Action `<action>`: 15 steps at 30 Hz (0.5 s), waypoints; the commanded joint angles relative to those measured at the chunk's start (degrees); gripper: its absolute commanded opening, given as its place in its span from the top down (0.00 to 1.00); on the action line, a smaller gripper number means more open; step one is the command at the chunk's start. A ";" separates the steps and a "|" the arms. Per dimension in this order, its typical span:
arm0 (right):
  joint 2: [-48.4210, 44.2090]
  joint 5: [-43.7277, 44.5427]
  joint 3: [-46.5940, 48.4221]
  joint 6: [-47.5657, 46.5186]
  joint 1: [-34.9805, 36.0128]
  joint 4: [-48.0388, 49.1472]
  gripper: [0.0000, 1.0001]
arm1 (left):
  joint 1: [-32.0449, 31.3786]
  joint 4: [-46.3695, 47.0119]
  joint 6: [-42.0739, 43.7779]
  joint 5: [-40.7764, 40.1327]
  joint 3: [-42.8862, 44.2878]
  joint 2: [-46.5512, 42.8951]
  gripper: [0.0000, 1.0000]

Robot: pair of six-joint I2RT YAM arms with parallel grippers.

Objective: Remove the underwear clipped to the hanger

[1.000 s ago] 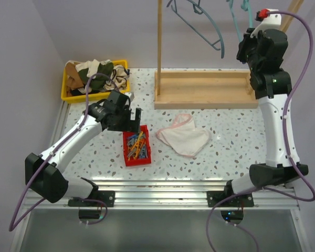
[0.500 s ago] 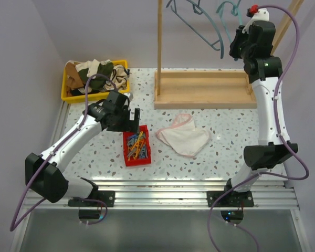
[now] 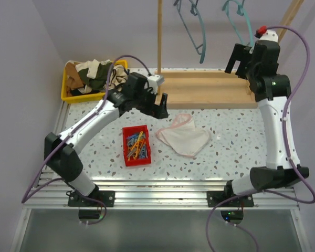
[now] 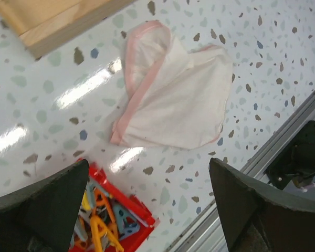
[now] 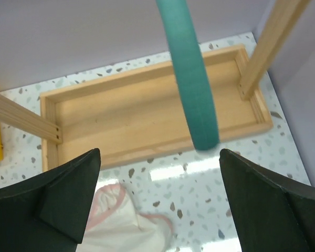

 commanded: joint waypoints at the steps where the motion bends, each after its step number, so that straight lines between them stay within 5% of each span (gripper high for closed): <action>1: -11.08 7.45 -8.61 4.74 -0.32 -0.63 0.01 | -8.84 3.24 5.96 0.35 6.13 7.84 0.00; 5: -20.66 7.64 -19.16 7.22 -0.23 -0.90 0.01 | -14.58 -0.53 9.30 -7.22 13.86 21.45 0.00; 15: -32.80 1.93 -36.13 9.50 -0.14 -6.17 0.01 | -22.24 10.79 16.34 -22.35 11.60 31.68 0.00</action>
